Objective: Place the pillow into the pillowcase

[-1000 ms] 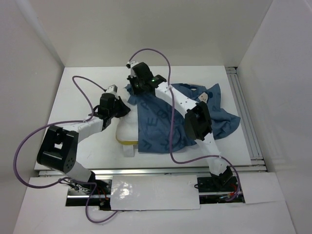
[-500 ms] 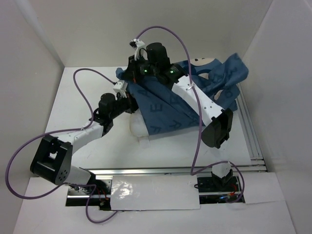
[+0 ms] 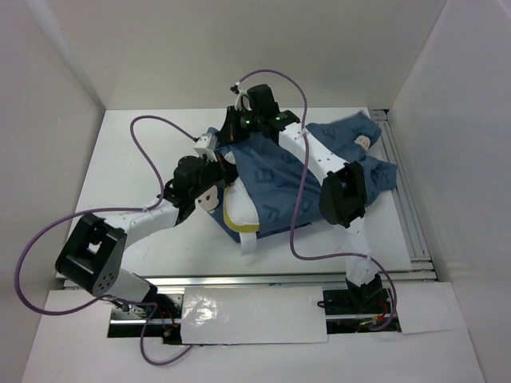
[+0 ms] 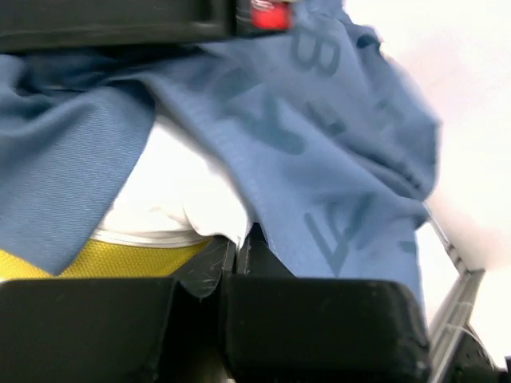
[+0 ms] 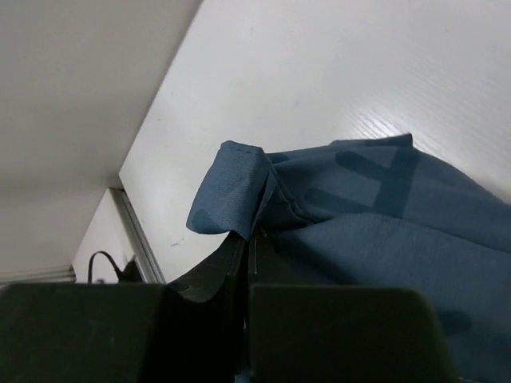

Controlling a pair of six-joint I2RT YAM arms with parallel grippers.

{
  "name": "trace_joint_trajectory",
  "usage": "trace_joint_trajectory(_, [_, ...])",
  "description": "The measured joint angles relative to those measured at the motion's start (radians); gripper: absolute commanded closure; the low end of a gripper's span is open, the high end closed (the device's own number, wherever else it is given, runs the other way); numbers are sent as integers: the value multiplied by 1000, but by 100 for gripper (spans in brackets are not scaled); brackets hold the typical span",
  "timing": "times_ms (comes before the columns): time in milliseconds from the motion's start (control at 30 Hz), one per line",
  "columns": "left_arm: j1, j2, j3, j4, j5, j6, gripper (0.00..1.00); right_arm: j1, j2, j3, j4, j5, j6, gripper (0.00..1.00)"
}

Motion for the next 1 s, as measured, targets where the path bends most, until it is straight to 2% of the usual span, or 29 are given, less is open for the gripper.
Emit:
trace_joint_trajectory(67, [-9, 45, 2, -1, -44, -21, 100, -2, 9, -17, -20, 24, -3, 96])
trace_joint_trajectory(133, [-11, 114, 17, -13, -79, -32, 100, -3, 17, -17, -48, 66, -11, 80])
trace_joint_trajectory(200, [-11, 187, 52, -63, -109, -45, 83, -6, 18, -16, -83, 112, -26, 61])
trace_joint_trajectory(233, [-11, 211, 68, -87, -125, -46, 73, -8, 18, -16, -99, 135, -35, 45])
trace_joint_trajectory(300, [-9, 236, 95, -136, -167, -58, 49, -7, 17, -19, -122, 175, -57, 38])
trace_joint_trajectory(400, [-10, 220, 113, -206, -210, -69, 32, -6, -19, -86, -141, 240, -87, 33])
trace_joint_trajectory(433, [-11, 208, 114, -230, -224, -70, 7, -6, -45, -127, -146, 259, -95, 30])
trace_joint_trajectory(467, [-14, 193, 114, -261, -237, -66, 2, -6, -77, -170, -150, 282, -103, 29])
trace_joint_trajectory(567, [-21, 126, 114, -377, -260, -68, 0, -6, -203, -309, -156, 349, -121, 23])
trace_joint_trajectory(600, [-22, 96, 111, -415, -265, -68, 0, -6, -251, -351, -157, 373, -125, 14])
trace_joint_trajectory(633, [-23, 65, 104, -446, -268, -68, 0, -6, -299, -386, -156, 394, -128, 12])
trace_joint_trajectory(733, [-24, -45, 58, -519, -269, -69, 0, -4, -484, -516, -134, 478, -142, 12])
trace_joint_trajectory(867, [-24, -165, -50, -569, -243, -71, 0, 25, -686, -672, -119, 560, -151, 24])
trace_joint_trajectory(1000, [-31, -263, -206, -560, -134, -73, 0, 115, -778, -812, -128, 595, -175, 34])
